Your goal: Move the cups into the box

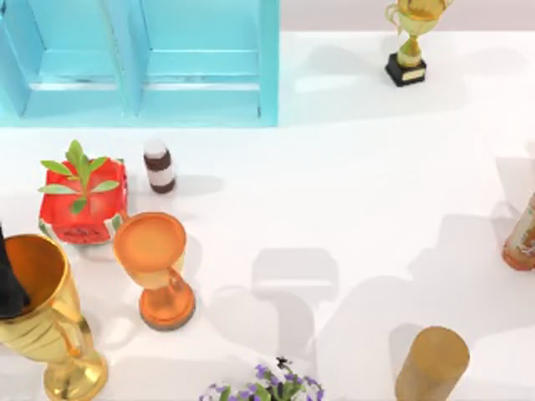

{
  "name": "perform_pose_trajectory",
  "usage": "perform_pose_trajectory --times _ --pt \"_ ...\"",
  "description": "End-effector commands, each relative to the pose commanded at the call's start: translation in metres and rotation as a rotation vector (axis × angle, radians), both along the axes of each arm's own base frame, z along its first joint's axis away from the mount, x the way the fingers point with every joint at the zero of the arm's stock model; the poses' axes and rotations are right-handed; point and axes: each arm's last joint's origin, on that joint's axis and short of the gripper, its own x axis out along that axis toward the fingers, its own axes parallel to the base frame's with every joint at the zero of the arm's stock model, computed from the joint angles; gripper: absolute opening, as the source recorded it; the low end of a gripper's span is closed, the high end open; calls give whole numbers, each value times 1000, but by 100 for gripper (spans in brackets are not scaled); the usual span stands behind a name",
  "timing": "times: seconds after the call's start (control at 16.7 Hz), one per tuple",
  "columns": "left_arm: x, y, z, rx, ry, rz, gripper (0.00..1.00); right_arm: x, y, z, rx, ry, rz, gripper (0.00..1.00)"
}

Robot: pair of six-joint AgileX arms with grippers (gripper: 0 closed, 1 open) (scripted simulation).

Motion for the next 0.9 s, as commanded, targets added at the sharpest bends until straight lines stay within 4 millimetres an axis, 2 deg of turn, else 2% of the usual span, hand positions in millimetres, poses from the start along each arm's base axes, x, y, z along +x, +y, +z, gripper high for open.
perform_pose_trajectory --times 0.24,0.72,0.9 --pt "0 0 0 0 0 0 100 2 -1 10 0 1 -4 100" --pt "0 0 0 0 0 0 100 2 0 90 1 1 3 100" --pt "0 0 0 0 0 0 100 0 1 100 0 -1 2 100"
